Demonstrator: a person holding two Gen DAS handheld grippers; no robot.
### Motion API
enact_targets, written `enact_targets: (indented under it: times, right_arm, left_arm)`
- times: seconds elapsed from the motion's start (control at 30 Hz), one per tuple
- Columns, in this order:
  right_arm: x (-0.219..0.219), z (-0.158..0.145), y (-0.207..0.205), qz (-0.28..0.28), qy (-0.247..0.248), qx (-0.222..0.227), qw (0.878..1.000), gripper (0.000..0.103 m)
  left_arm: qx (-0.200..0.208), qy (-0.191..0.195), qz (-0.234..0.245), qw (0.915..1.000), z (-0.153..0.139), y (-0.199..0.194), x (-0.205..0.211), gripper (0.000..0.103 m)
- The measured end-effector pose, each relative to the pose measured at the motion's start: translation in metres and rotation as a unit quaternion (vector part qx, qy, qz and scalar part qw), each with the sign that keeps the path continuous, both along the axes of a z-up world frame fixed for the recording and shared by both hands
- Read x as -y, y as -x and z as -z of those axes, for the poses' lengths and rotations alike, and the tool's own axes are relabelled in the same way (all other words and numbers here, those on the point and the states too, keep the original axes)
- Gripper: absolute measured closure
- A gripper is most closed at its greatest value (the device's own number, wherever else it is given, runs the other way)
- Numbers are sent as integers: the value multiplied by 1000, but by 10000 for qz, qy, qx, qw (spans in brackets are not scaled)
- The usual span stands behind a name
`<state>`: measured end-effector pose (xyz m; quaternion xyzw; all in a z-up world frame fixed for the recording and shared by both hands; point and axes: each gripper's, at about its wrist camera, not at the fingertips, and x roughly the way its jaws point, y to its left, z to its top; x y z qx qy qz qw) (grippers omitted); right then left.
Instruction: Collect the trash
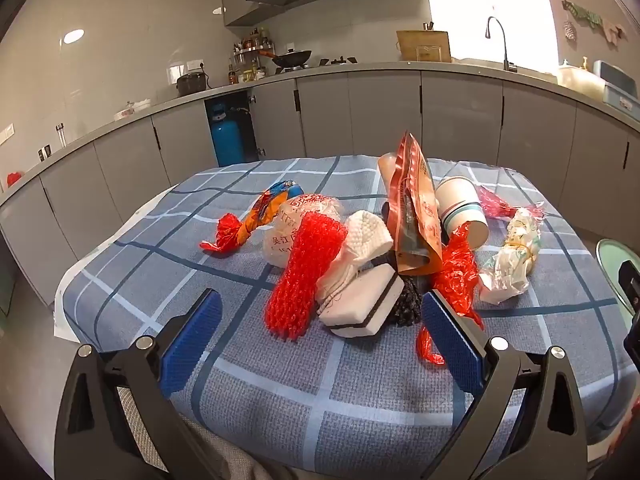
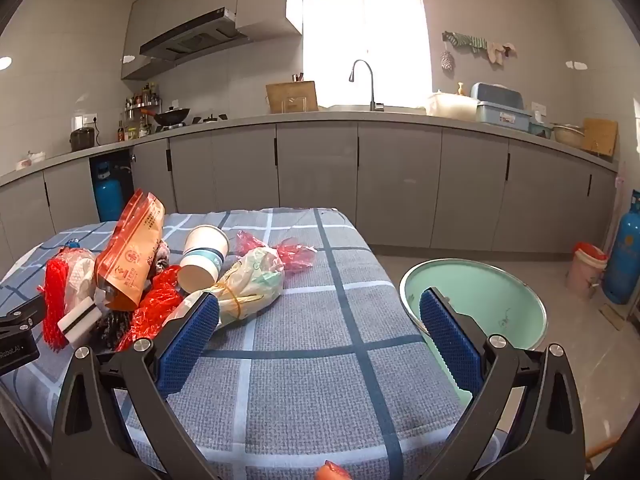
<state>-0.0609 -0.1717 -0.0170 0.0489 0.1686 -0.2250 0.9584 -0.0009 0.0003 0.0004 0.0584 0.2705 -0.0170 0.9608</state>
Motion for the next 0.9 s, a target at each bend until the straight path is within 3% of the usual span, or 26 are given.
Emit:
enact_targets:
  times: [0.07, 0.9]
  right_arm:
    - [-1, 0, 2, 8, 4, -5, 10000, 4]
    - [6, -3, -3, 82, -106, -125, 9998, 4]
  left_arm:
    - [-136, -49, -15, 9999, 1, -2, 0, 5]
    - [-163, 119, 193, 9996, -4, 0, 2, 5]
